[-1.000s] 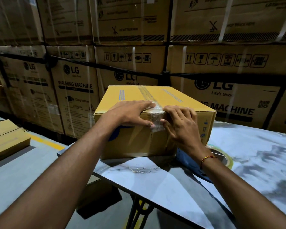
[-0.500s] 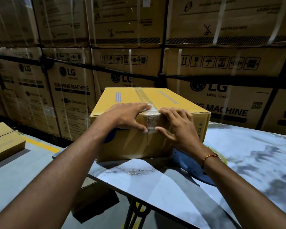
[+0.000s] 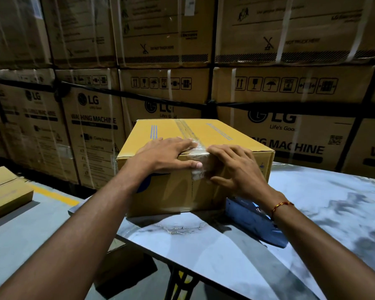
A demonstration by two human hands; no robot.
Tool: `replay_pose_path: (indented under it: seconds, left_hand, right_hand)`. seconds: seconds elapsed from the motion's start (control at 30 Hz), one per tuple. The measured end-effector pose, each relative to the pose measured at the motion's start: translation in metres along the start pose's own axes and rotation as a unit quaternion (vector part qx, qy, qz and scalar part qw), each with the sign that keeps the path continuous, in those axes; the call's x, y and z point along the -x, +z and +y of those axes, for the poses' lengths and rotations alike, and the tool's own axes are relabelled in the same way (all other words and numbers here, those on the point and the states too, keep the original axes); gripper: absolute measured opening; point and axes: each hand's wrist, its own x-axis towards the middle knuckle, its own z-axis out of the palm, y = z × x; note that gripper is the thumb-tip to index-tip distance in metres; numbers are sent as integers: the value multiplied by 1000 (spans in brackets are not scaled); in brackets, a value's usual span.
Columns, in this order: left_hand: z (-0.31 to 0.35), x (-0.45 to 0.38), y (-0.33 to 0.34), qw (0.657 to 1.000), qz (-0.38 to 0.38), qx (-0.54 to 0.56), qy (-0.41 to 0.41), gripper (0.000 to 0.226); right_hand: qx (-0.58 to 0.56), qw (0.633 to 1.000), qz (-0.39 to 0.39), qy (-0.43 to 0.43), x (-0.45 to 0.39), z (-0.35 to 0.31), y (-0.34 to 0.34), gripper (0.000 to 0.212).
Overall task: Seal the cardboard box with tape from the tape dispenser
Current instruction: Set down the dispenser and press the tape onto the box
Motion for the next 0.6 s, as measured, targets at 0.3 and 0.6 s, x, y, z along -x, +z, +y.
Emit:
replay_pose_path:
  seconds: [0.3, 0.6]
  left_hand:
    - [16, -5, 9, 998, 55, -15, -40, 91]
    - [28, -1, 9, 993, 60, -90, -40, 90]
  right_hand:
    - [-95, 995, -11, 28, 2, 5, -9, 56]
    - [-156, 982, 56, 91, 4, 29, -7, 37]
